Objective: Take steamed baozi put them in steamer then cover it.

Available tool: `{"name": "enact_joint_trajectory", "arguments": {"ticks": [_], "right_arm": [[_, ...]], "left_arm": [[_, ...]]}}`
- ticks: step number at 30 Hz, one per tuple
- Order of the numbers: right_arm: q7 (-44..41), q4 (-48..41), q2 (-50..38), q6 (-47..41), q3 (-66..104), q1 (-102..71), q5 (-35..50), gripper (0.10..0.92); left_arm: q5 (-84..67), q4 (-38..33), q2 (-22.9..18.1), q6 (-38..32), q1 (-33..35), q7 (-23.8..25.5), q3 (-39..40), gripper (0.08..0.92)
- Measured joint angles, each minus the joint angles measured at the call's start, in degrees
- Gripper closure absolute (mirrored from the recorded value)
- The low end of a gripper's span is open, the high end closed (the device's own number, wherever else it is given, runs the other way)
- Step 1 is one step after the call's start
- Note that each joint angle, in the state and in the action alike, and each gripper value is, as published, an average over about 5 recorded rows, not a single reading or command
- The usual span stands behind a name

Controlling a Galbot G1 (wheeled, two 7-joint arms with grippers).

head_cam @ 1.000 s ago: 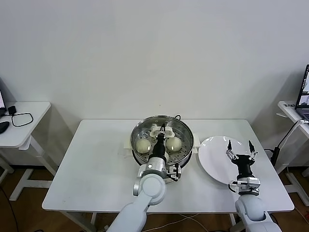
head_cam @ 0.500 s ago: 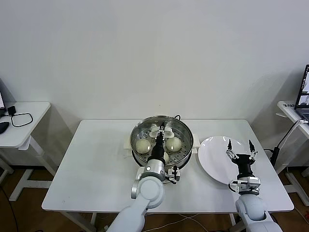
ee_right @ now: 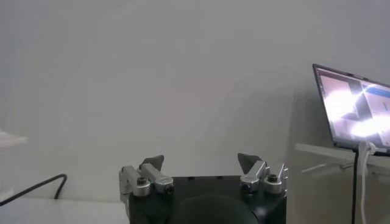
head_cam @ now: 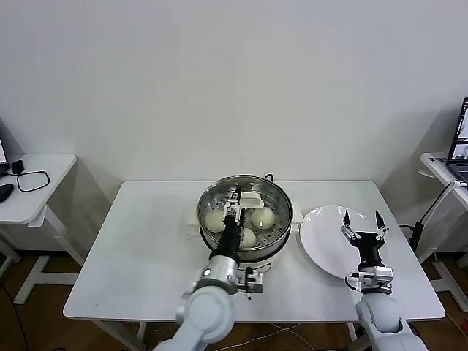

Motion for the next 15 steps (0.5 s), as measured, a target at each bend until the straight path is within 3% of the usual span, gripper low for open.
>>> {"name": "enact_joint_trajectory", "arguments": {"ticks": [7,15], "right_arm": [[-2.56,1.90,-0.90,-1.50,-0.51,-1.48,3.25,0.203],[-5.61,5.78,-1.12,-5.13,0.09,-4.04,8.46,0.203]], "left_arm": [[-18.81,-5.85,2.62,-0.31,0.97,-6.59,-5.99,0.177],[-49.01,-3.24,5.55,-5.52,2.46,-13.02,-18.05,0.177]]}}
